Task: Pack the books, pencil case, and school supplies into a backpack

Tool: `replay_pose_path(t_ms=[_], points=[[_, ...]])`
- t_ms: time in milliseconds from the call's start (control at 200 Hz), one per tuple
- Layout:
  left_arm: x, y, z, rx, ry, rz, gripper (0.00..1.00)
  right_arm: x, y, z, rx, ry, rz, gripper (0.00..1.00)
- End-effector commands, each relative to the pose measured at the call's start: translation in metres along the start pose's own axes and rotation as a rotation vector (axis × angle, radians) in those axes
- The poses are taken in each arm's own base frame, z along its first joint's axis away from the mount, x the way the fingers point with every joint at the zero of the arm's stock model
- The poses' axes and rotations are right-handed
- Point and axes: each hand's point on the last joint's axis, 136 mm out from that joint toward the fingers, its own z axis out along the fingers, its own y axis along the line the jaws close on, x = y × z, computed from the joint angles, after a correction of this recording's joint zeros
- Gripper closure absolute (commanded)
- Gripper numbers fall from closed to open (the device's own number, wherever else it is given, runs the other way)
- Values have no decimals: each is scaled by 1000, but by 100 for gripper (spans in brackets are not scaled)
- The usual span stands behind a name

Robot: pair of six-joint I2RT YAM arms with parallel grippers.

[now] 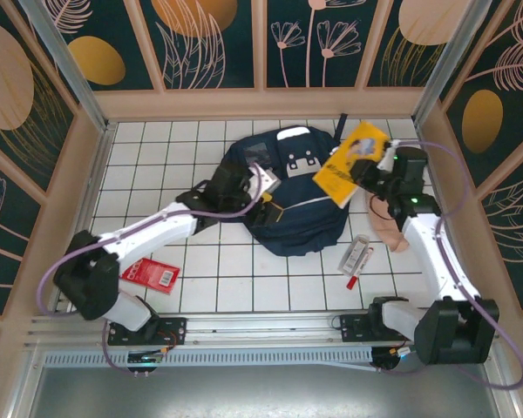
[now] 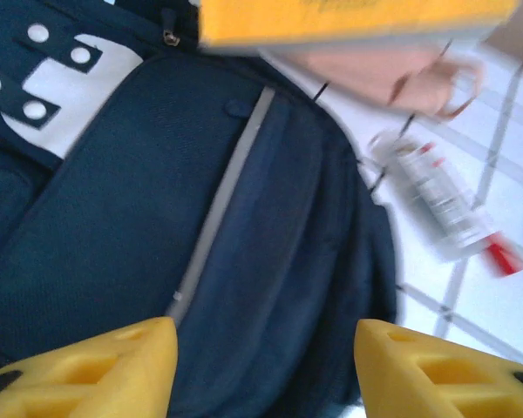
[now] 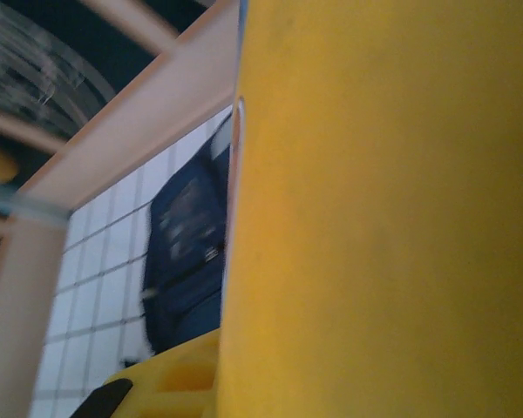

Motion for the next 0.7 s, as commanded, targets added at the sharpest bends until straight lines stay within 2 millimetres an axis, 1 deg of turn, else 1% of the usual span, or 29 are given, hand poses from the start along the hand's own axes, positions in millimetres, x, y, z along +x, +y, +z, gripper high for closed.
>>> replay_pose_path(t_ms=[0, 30, 75, 145, 195, 290, 335, 375, 435, 520, 565, 656, 696], points=[[19, 8, 37, -150, 182, 328, 42, -26, -6, -33, 54, -115, -32, 100], [29, 9, 49, -178, 242, 387, 41, -28, -10, -38, 62, -133, -29, 100], [36, 9, 62, -199, 301, 463, 39, -30, -13, -44, 67, -156, -29, 100], [44, 11, 78, -204, 351, 502, 38, -29, -11, -50, 55, -171, -35, 100], [45, 14, 84, -209, 359, 510, 37, -27, -11, -52, 53, -169, -38, 100], [45, 25, 94, -261, 364, 517, 35, -23, -11, -55, 48, -169, -33, 100], [45, 32, 97, -300, 368, 507, 35, -21, -10, -56, 42, -167, -31, 100], [47, 35, 101, -308, 379, 495, 36, -18, -8, -56, 28, -160, -38, 100], [48, 36, 107, -307, 380, 474, 44, -14, -6, -55, 10, -143, -43, 100], [44, 37, 110, -320, 371, 445, 63, -8, -5, -54, -7, -118, -35, 100], [40, 38, 108, -335, 365, 436, 71, -4, -4, -53, -18, -106, -29, 100], [31, 44, 102, -364, 328, 429, 85, 3, -4, -51, -37, -86, -26, 100], [27, 48, 100, -374, 318, 429, 96, 5, -4, -50, -43, -77, -26, 100]])
